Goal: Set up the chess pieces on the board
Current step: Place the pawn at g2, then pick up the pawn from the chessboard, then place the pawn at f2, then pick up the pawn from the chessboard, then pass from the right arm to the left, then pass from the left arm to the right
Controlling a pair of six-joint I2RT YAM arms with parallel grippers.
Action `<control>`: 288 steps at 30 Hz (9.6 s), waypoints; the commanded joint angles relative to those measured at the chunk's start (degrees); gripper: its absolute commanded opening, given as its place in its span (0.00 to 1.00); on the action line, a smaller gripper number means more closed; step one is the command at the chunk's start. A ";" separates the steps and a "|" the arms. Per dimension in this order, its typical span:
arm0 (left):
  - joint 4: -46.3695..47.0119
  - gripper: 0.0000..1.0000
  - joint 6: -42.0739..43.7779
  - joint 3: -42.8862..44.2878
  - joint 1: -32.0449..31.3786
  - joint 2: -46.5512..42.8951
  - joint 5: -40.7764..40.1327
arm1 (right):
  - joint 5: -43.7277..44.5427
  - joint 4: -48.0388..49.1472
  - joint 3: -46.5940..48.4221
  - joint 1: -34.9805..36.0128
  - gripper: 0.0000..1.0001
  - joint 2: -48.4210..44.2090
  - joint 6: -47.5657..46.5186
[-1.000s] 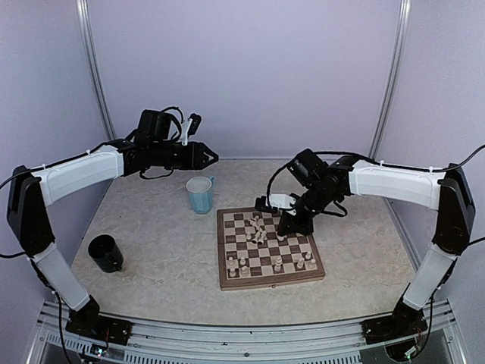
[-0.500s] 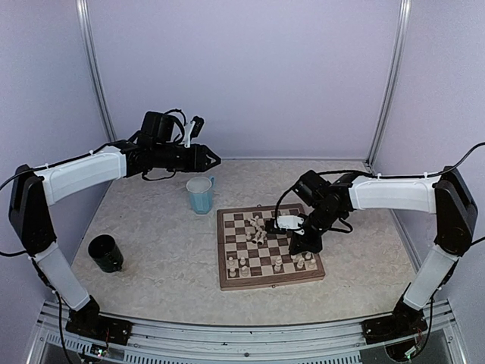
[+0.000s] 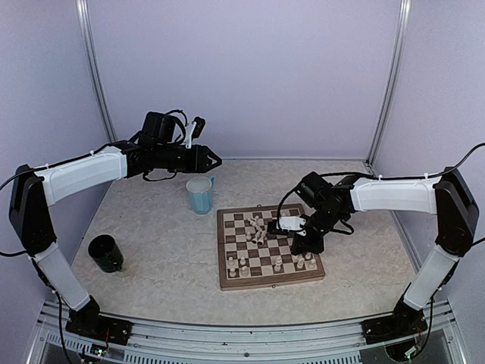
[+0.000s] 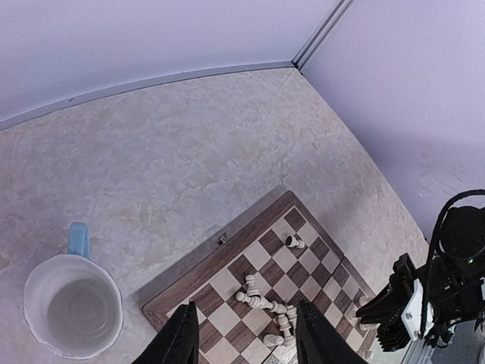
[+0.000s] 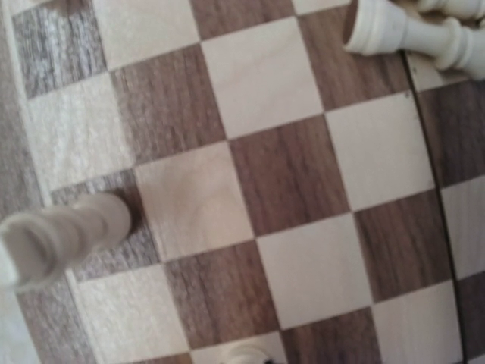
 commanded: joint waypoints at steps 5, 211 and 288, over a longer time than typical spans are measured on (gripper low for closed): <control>-0.52 0.45 1.15 1.03 -0.62 0.08 -0.87 | 0.14 -1.13 -0.43 -0.49 0.11 -2.21 0.36; 27.34 0.34 -24.06 -4.33 -17.58 18.51 10.58 | -31.03 11.50 4.81 -9.90 0.04 1.68 0.34; 53.01 0.14 -28.34 -12.00 -18.99 12.50 2.06 | -58.27 47.16 -0.58 -18.25 0.13 -0.62 58.07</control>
